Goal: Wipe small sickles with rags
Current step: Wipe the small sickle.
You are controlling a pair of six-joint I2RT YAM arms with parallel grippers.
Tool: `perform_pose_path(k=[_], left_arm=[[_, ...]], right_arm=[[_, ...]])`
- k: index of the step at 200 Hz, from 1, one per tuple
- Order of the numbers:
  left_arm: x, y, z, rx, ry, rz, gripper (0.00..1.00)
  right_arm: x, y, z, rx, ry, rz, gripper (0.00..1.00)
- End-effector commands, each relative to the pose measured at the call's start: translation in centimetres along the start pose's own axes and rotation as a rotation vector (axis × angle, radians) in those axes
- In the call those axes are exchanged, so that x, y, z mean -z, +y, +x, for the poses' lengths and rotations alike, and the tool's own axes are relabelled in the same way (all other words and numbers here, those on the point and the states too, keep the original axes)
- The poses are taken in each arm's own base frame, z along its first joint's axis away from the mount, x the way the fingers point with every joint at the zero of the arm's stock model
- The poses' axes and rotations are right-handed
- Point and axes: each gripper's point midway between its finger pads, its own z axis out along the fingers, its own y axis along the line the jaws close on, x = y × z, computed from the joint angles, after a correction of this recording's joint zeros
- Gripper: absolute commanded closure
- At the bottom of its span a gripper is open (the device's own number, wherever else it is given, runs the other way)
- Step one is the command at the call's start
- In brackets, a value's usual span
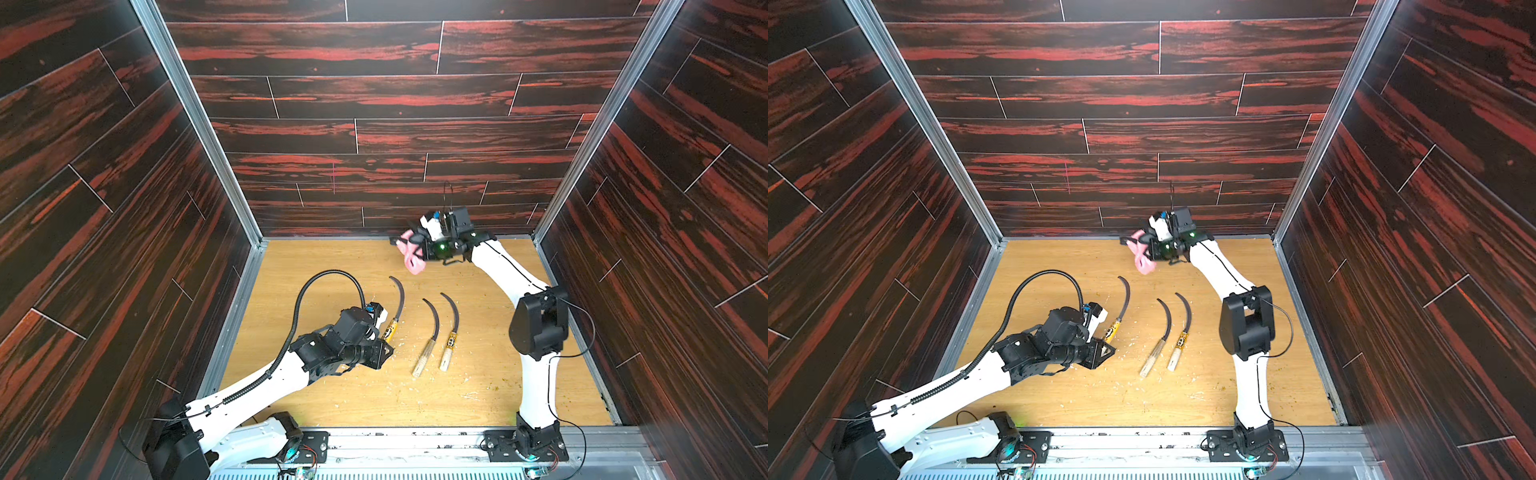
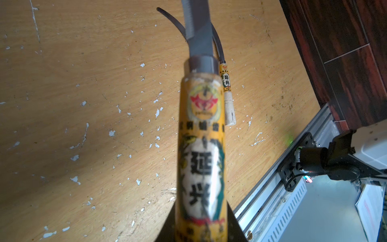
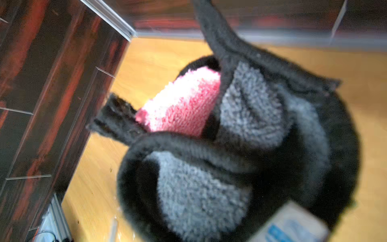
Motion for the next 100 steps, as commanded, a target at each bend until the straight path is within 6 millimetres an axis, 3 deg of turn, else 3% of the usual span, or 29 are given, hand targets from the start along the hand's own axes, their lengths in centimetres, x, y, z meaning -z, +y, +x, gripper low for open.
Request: perform_pose_path(k=[1,65,100], left_arm=[[0.4,-1.3,-1.7,0.035,-0.096,0.069,1.00],[0.1,-1.1,-3.5,0.139,-0.224,0.131,1.00],[-1.1,1.9,-2.7,0.155,-0.171,-0.022,1.00]], right_arm=[[4.6,4.0,-0.9,0.036,-0.102,-0.084,1.00],[7.6,5.3,4.3,0.006,-0.089,-0.132,1.00],[7.9,2.8,6.9,-0.023,-0.050,0.005,1.00]])
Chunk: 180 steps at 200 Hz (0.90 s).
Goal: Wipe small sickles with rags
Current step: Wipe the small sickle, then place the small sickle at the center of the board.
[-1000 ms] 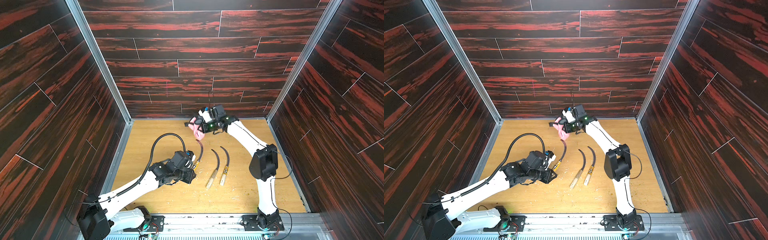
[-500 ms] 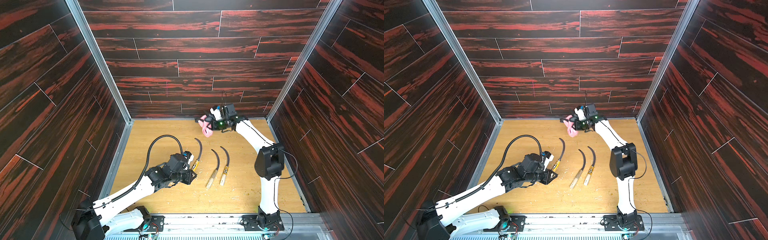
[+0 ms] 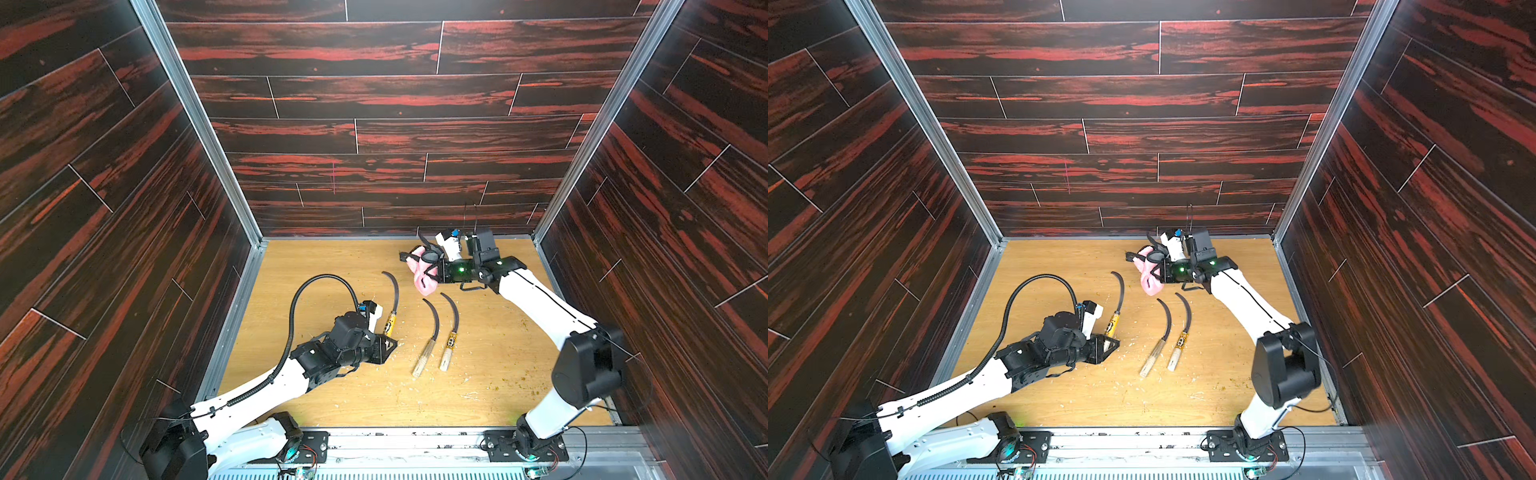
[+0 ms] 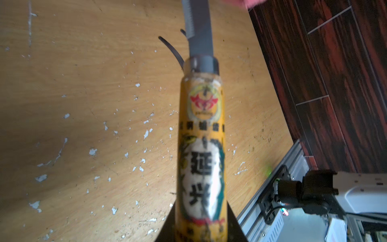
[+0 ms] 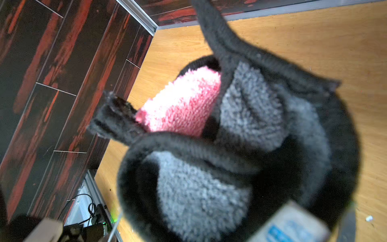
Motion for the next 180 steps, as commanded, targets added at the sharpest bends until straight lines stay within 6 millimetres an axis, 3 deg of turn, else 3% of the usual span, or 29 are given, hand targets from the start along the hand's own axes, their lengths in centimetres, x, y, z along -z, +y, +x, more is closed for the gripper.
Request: perform_pose_path(k=[1,30,53,68,98,142,180], left_arm=[[-0.3,1.5,-0.8,0.007,-0.016,-0.085,1.00],[-2.0,4.8,0.7,0.033,0.087,-0.234,1.00],[-3.2,6.0,1.8,0.027,0.178,-0.301,1.00],[-3.9,6.5,2.1,0.028,0.198,-0.318,1.00],[-4.5,7.8,2.8,0.014,0.247,-0.379,1.00],[-5.3,8.8,3.7,0.012,0.284,-0.408,0.98],[-5.9,9.4,4.2,0.016,0.290,-0.415,0.95]], right_arm=[[0.7,-1.2,1.5,-0.011,0.015,0.082,1.00],[1.9,-2.7,3.1,-0.023,0.031,0.179,1.00],[3.1,-5.0,4.0,-0.051,0.029,0.299,1.00],[3.8,-6.4,4.5,-0.083,0.023,0.328,1.00],[5.1,-11.4,5.9,-0.213,0.039,0.436,1.00],[6.1,-17.2,8.0,-0.318,0.074,0.577,1.00],[7.1,-20.5,9.0,-0.367,0.103,0.677,0.99]])
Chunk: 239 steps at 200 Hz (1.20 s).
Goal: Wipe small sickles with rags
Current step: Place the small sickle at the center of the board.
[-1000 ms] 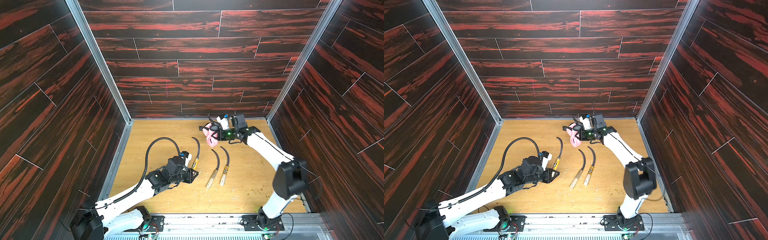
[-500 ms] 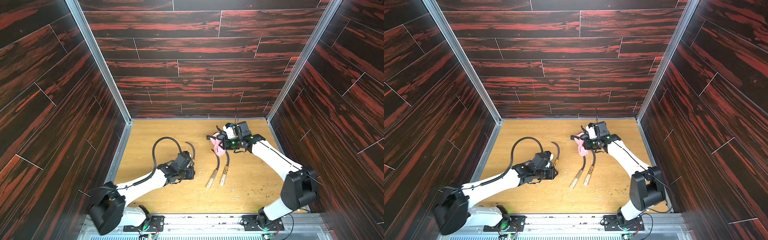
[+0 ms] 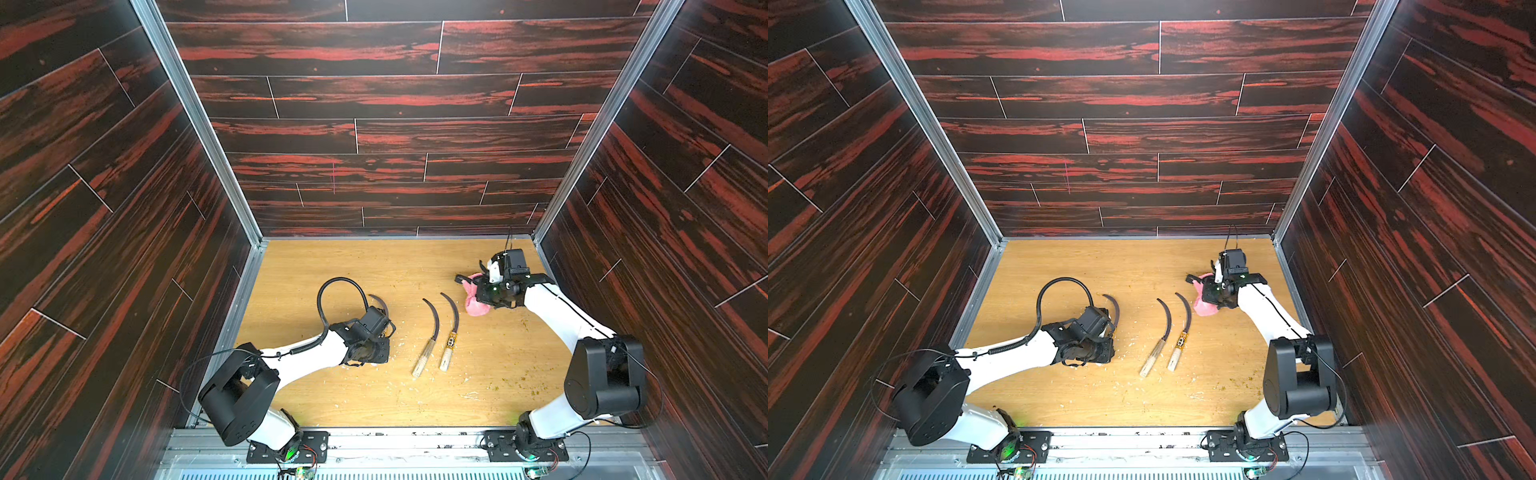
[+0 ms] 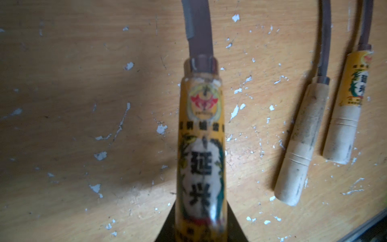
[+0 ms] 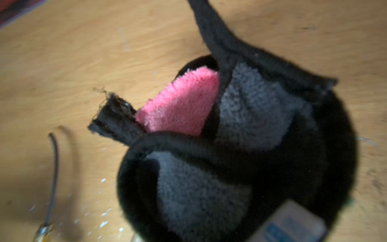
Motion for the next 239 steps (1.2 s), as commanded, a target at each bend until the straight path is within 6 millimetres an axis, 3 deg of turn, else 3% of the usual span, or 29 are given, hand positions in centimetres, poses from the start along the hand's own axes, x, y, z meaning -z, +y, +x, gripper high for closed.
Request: perform_pose_path(k=[1,49,117,161,208,239], left_arm=[[-0.1,0.2,-0.6,-0.009,-0.017,-0.014,0.95],[-1.7,-0.1,-0.3,0.000,0.011,0.000,0.91],[-2.4,0.2,-0.2,0.006,0.028,-0.010,0.83],[-2.8,0.3,0.2,0.013,0.050,-0.008,0.76],[-2.9,0.4,0.3,0.014,0.054,-0.012,0.65],[-2.5,0.3,-0.1,0.012,0.039,-0.015,0.57]], right_arm=[[-1.5,-2.7,0.9,-0.033,0.059,0.097,0.99],[-4.2,-4.8,2.1,-0.039,0.129,0.154,0.98],[-5.4,-5.8,2.8,-0.044,0.166,0.169,0.87],[-5.9,-5.9,3.5,-0.047,0.189,0.163,0.73],[-5.6,-5.7,3.4,-0.043,0.176,0.156,0.45],[-4.8,-5.3,2.8,-0.042,0.156,0.139,0.37]])
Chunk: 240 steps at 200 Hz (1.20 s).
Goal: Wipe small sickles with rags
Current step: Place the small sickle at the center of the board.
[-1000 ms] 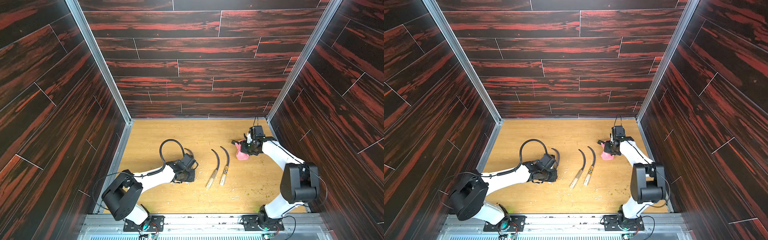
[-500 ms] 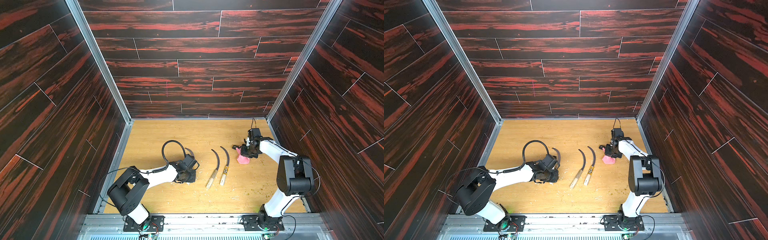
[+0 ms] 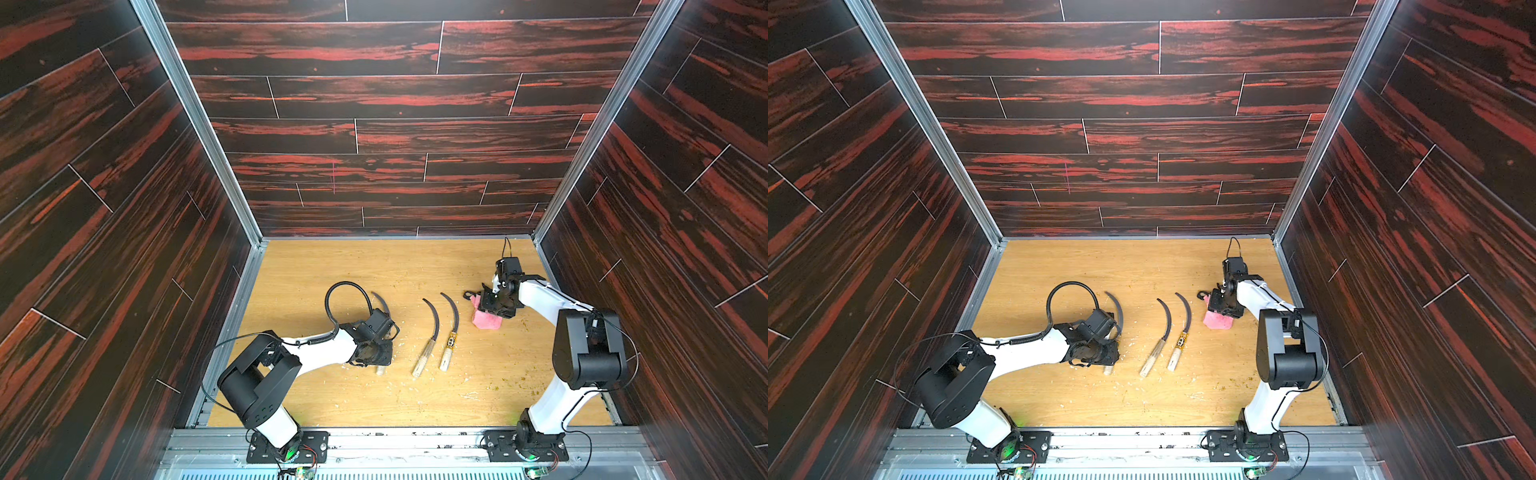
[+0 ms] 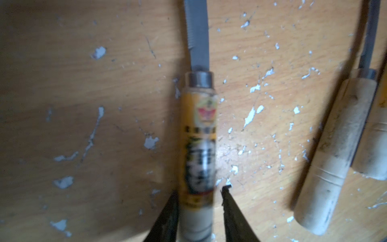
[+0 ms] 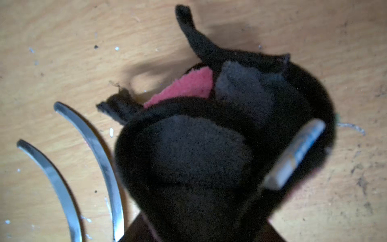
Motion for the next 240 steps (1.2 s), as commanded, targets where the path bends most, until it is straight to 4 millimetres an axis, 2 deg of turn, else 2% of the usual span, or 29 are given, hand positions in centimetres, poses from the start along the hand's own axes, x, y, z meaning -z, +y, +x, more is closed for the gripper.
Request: perform_pose_path(k=[1,57,94,152,208,225,240], left_arm=[[0.4,0.1,-0.5,0.005,-0.007,-0.013,0.57],[1.5,0.1,-1.0,-0.008,-0.028,-0.027,0.51],[2.6,-0.1,-1.5,-0.011,-0.051,-0.024,0.47],[4.8,-0.3,-2.4,-0.022,-0.096,-0.021,0.45],[7.3,0.9,-2.9,-0.009,-0.151,-0.048,0.45],[8.3,1.8,-3.5,0.007,-0.191,-0.080,0.45],[9.3,3.4,-4.3,0.037,-0.252,-0.135,0.45]], right_arm=[[0.4,-0.1,0.3,-0.002,0.008,-0.010,0.37],[2.9,0.5,-0.3,0.003,-0.033,-0.035,0.29],[4.9,0.7,-0.5,0.001,-0.068,-0.045,0.20],[7.7,0.8,-0.1,0.000,-0.090,-0.056,0.19],[9.1,-0.7,2.3,-0.028,-0.073,0.001,0.19],[9.3,-0.9,2.7,-0.047,-0.100,-0.004,0.19],[9.7,-0.6,2.3,-0.060,-0.164,-0.032,0.19]])
